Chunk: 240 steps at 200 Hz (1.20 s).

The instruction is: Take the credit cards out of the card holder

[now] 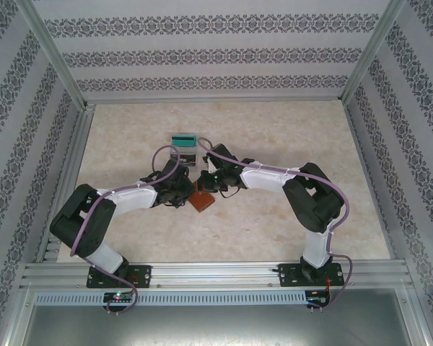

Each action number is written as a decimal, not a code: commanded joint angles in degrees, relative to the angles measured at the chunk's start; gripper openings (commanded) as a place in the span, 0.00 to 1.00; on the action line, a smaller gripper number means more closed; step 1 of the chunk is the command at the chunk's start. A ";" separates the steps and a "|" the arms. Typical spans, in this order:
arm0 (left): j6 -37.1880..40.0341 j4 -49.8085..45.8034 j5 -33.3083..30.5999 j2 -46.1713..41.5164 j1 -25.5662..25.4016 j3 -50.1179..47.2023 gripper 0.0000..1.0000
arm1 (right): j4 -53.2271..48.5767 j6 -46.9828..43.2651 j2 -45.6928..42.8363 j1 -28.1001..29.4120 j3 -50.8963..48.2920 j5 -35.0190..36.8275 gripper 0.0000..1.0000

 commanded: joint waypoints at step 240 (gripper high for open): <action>14.40 -28.84 -8.98 -28.05 4.39 5.01 0.94 | -6.26 1.77 -22.60 -7.84 -10.83 1.68 0.00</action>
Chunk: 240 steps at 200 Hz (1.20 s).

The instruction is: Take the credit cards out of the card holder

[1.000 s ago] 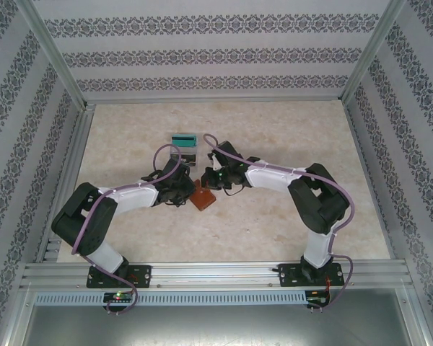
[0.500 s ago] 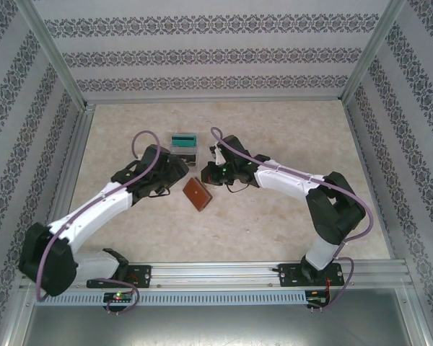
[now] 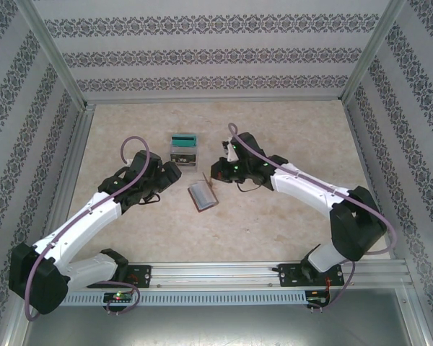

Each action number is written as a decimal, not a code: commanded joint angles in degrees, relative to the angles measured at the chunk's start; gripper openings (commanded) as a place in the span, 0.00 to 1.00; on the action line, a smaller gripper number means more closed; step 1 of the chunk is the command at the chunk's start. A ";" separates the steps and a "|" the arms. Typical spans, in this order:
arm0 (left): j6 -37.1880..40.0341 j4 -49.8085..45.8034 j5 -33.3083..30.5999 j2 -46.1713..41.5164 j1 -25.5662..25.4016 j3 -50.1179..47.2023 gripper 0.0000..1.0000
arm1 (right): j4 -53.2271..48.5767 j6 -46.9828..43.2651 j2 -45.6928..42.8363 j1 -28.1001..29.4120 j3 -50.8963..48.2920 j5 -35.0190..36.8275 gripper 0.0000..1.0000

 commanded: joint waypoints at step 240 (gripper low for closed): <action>7.96 8.55 9.49 13.56 -4.83 5.95 0.83 | -14.04 -11.75 -3.32 -5.75 -6.23 15.38 0.53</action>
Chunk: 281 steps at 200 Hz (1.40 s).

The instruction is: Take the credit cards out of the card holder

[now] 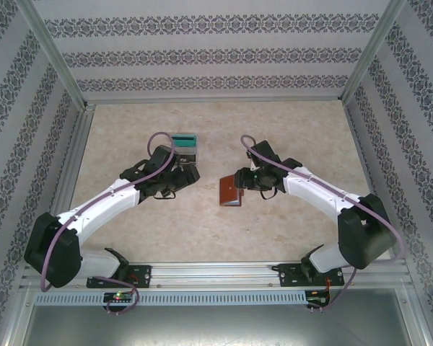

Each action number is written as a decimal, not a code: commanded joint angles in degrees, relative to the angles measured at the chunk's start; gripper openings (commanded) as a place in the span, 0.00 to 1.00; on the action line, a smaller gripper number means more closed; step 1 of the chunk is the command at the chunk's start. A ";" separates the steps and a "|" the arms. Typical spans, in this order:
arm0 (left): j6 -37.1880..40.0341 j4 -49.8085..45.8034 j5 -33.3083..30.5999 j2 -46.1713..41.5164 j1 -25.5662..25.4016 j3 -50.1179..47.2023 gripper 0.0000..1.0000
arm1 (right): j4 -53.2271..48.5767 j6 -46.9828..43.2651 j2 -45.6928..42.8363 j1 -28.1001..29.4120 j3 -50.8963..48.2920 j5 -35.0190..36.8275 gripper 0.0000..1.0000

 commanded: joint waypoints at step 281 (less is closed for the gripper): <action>0.39 5.80 3.95 1.29 -2.02 -0.06 0.69 | -2.22 1.65 1.06 5.74 7.11 -2.54 0.00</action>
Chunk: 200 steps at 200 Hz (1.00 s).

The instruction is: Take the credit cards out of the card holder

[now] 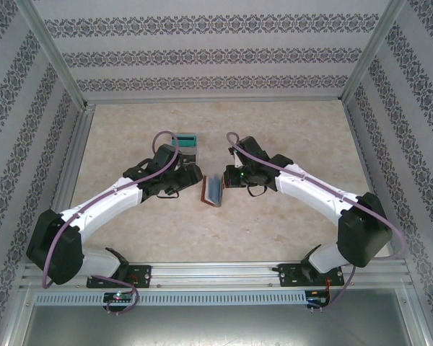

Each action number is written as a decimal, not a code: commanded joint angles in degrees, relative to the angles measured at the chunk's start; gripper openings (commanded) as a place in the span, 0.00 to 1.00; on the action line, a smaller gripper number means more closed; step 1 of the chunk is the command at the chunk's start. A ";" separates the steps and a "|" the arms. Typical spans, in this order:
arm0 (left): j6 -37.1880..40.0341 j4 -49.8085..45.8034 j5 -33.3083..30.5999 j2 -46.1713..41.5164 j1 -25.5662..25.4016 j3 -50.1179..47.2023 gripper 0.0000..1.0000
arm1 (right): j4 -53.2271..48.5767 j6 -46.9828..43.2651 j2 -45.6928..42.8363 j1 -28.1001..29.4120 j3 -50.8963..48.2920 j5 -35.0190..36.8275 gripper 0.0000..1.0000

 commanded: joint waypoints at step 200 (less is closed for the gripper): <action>0.60 16.07 11.52 26.09 -9.04 10.30 0.29 | 2.08 0.34 1.57 -5.26 -8.23 2.14 0.00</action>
